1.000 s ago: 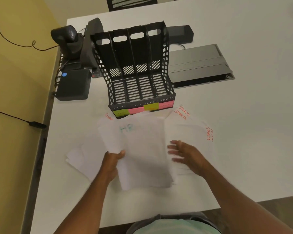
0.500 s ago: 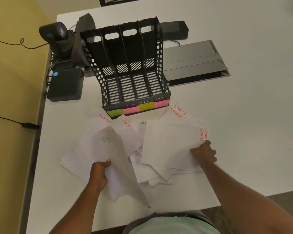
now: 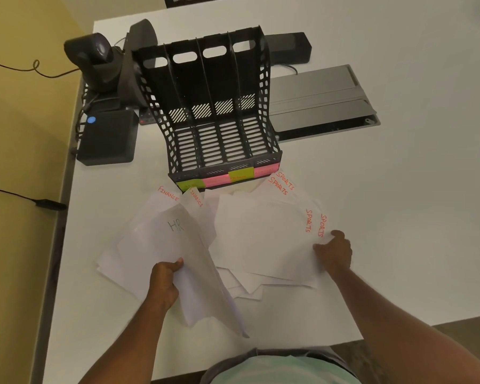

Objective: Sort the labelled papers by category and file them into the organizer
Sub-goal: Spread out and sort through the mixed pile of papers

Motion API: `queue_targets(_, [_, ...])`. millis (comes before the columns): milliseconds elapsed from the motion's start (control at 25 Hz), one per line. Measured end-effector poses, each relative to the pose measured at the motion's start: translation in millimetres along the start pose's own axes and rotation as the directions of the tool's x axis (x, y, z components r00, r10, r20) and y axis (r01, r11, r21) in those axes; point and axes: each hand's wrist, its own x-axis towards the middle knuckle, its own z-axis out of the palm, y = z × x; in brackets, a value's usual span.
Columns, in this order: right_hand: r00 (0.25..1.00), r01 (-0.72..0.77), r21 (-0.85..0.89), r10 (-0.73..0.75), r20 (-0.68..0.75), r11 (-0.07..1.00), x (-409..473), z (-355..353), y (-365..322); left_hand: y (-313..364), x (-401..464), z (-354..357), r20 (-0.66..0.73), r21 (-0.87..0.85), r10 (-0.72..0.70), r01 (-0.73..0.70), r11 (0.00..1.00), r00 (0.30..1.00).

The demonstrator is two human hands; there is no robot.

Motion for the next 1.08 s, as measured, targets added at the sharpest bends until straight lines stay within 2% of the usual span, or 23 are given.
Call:
queue_targets(120, [0.968, 0.233, -0.084, -0.239, -0.074, 0.969, -3.3, -1.2, -9.1, -1.3, -0.6, 0.2, 0.006, 0.030, -0.025, 0.025, 0.999, 1.000])
queue_targets(200, [0.876, 0.440, -0.200, -0.468, -0.119, 0.875, -1.0, -1.9, -23.3, -2.2, -3.0, 1.9, 0.010, 0.043, -0.043, 0.042, 0.998, 0.999])
queue_targets(240, [0.826, 0.527, -0.228, -0.557, -0.088, 0.818, 1.4, -1.5, -33.6, -3.0, -4.4, 3.1, 0.006, 0.057, -0.045, 0.045, 0.997, 0.999])
queue_targets(280, [0.791, 0.593, -0.248, -0.611, 0.005, 0.766, 3.6, -0.6, -45.1, -4.1, -4.8, 4.1, 0.003, 0.081, -0.040, 0.040, 0.996, 0.999])
queue_targets(360, [0.745, 0.667, -0.338, -0.602, 0.288, 0.664, 7.0, 4.4, -68.7, -6.1, -5.2, 7.4, 0.010, 0.162, -0.010, 0.009, 0.987, 1.000])
queue_targets(440, [0.723, 0.691, -0.479, -0.520, 0.455, 0.542, 9.2, 12.8, -88.0, -6.8, -4.4, 10.9, 0.027, 0.230, 0.031, -0.036, 0.972, 0.999])
queue_targets(560, [0.743, 0.666, -0.612, -0.452, 0.494, 0.427, 12.3, 25.5, -97.3, -4.2, -6.3, 16.7, 0.025, 0.261, 0.071, -0.075, 0.962, 0.997])
queue_targets(640, [0.773, 0.626, -0.672, -0.431, 0.466, 0.396, 10.2, 29.4, -96.1, -1.9, -7.7, 19.0, 0.018, 0.241, 0.068, -0.070, 0.968, 0.998])
queue_targets(760, [0.798, 0.598, -0.649, -0.431, 0.422, 0.471, 7.1, 28.4, -96.4, 2.3, -8.1, 16.6, 0.021, 0.164, -0.011, 0.007, 0.986, 1.000])
queue_targets(880, [0.827, 0.562, -0.478, -0.461, 0.321, 0.675, 19.6, 7.9, -93.0, 7.2, -4.8, 10.7, -0.014, 0.061, -0.060, 0.061, 0.996, 0.998])
queue_targets(960, [0.882, 0.470, -0.362, -0.430, 0.191, 0.805, 33.6, -23.9, -84.8, 9.8, -3.1, 6.1, -0.021, 0.014, -0.056, 0.057, 0.998, 0.998])
queue_targets(1080, [0.957, 0.270, -0.340, -0.290, -0.007, 0.901, 54.5, -79.9, -62.2, 12.9, -3.0, 0.4, 0.007, -0.045, -0.054, 0.054, 0.998, 0.999])
